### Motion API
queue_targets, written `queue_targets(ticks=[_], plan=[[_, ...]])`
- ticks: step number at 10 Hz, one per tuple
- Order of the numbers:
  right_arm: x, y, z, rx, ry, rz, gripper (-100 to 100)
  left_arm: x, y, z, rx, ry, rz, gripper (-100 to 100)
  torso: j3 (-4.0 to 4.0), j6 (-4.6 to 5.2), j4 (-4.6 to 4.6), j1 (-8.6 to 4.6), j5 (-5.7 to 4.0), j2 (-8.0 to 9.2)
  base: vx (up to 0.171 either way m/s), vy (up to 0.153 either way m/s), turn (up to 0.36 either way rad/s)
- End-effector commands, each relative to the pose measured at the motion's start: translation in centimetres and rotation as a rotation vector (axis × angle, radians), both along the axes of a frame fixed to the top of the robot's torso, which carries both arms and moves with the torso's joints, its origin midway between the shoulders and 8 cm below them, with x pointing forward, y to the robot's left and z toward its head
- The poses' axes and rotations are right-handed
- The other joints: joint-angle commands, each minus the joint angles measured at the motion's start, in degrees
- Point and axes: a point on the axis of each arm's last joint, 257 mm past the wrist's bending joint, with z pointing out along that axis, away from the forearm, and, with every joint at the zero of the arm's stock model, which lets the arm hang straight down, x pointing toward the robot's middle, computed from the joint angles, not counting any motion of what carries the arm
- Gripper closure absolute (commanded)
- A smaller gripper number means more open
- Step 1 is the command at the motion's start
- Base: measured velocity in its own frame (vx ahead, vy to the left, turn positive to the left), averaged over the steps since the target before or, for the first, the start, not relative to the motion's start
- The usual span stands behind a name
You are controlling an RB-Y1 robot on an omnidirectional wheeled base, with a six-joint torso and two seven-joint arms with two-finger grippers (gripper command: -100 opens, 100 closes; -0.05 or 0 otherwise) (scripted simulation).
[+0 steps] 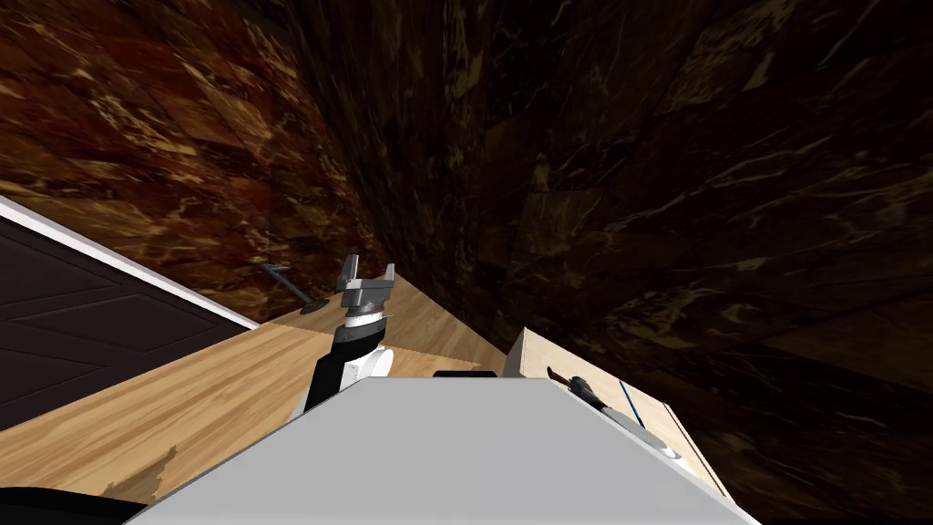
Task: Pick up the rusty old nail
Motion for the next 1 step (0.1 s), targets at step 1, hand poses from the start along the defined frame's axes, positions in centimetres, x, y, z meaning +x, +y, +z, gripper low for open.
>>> queue_targets(ticks=[1], plan=[[0.00, 0.00, 0.00, 0.000, 0.000, 0.000, 0, 0.00, 0.00, 0.00, 0.000, 0.000, 0.000, 0, 0.00, 0.00, 0.00, 0.00, 0.00, 0.00, 0.001, 0.008, 0.000]])
